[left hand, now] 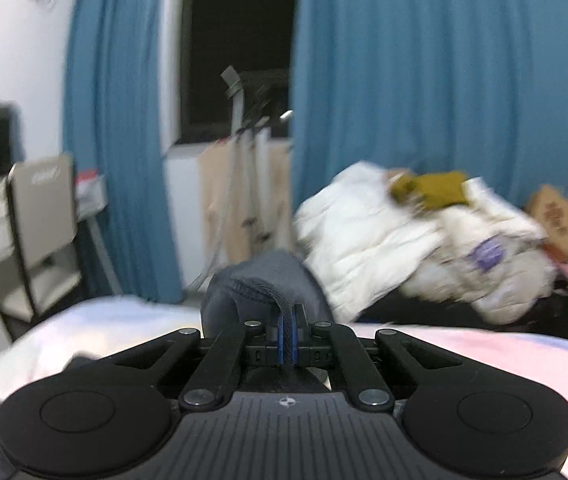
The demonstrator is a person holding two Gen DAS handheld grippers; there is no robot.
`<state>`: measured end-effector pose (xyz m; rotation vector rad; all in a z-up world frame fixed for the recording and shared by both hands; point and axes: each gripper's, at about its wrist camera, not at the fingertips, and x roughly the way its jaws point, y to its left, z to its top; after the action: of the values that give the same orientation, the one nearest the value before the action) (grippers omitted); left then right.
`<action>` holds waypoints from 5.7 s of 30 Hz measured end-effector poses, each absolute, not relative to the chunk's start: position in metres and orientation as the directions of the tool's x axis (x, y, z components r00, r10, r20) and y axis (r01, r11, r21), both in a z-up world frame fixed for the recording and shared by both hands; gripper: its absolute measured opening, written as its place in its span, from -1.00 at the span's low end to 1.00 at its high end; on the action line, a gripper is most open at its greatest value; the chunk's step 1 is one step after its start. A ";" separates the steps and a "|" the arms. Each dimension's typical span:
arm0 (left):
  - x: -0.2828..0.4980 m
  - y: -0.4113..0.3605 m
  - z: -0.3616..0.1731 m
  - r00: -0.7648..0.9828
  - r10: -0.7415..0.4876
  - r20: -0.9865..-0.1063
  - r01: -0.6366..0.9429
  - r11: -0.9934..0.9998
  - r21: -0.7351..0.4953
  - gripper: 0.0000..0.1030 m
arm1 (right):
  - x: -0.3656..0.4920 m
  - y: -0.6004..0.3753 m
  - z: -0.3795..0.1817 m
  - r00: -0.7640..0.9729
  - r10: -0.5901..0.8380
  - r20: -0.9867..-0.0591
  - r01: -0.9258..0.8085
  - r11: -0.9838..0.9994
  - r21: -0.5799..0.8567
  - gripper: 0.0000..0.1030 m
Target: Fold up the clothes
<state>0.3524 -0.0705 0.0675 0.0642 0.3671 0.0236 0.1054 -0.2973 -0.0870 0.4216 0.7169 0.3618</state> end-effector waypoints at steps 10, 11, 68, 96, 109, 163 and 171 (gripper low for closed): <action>0.211 -0.169 0.109 0.909 -0.309 -0.280 0.349 0.931 0.108 -0.93 | 0.075 -0.315 -0.052 0.785 0.365 -0.501 -0.120 0.882 0.456 0.06; 0.200 -0.176 0.105 0.899 -0.331 -0.288 0.373 0.921 0.107 -0.93 | 0.074 -0.318 -0.053 0.788 0.355 -0.502 -0.104 0.881 0.461 0.06; 0.026 0.036 -0.011 0.883 -0.273 -0.382 0.217 0.959 -0.185 0.58 | 0.231 -0.316 0.024 0.755 0.231 -0.614 0.072 0.901 0.428 0.27; 0.040 0.053 -0.021 0.854 -0.318 -0.412 0.220 0.938 -0.269 0.54 | 0.163 -0.360 0.051 0.889 0.036 -0.457 0.130 0.936 0.327 -0.89; 0.035 0.071 -0.021 0.838 -0.308 -0.449 0.122 0.910 -0.397 0.55 | 0.064 -0.471 -0.099 0.807 0.166 -0.567 0.419 0.516 0.747 -0.80; -0.045 0.303 -0.001 0.722 0.087 -0.687 -0.668 0.349 -0.657 -0.86 | 0.101 -0.531 -0.096 0.936 0.048 -0.349 0.275 0.519 0.809 -0.90; -0.079 0.353 0.059 0.755 0.135 -0.642 -0.644 0.339 -0.686 -0.87 | 0.095 -0.537 -0.093 0.950 0.070 -0.306 0.239 0.468 0.850 -0.91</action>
<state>-0.0792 0.3526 0.0591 -1.1194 0.5300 0.5394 0.0954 -0.5374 -0.0935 1.0834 0.3181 -0.1062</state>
